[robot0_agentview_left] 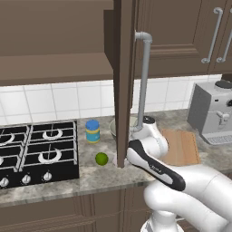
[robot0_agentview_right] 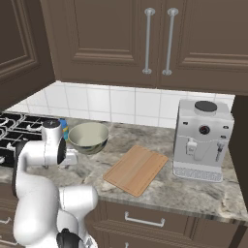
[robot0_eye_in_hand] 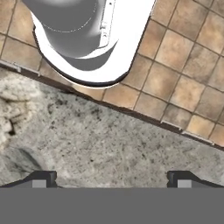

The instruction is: Open the cabinet. Place the bowl and condiment on the counter. Then place the lime and garlic on the cutting board.

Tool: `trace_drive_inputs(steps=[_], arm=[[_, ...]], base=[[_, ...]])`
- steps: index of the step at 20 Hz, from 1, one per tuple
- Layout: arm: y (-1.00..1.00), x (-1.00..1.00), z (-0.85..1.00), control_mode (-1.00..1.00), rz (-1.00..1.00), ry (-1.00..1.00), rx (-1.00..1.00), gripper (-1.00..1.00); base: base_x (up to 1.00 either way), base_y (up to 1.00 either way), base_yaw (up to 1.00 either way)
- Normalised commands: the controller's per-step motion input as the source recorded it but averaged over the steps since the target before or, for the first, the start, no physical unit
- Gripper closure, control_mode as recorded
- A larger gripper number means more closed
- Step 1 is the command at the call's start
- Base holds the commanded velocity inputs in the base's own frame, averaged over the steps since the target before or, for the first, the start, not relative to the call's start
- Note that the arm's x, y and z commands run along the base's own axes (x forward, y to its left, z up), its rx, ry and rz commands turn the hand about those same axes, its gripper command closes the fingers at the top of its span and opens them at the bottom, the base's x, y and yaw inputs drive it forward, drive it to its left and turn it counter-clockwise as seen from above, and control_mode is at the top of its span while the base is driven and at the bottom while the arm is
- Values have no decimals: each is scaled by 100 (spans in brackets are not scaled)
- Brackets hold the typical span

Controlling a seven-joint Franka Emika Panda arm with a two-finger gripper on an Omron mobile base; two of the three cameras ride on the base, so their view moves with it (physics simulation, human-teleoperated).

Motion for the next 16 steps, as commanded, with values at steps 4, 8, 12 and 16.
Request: trace_drive_inputs(steps=[4,8,12,16], arm=[[1,22,-10,-100,0,0,-1,-100],[4,22,-8,-100,0,0,-1,-100],[5,18,-9,-100,0,0,-2,-100],[1,16,-12,-100,0,0,-1,-100]], base=[[0,0,0],[0,0,0],[0,0,0],[0,0,0]])
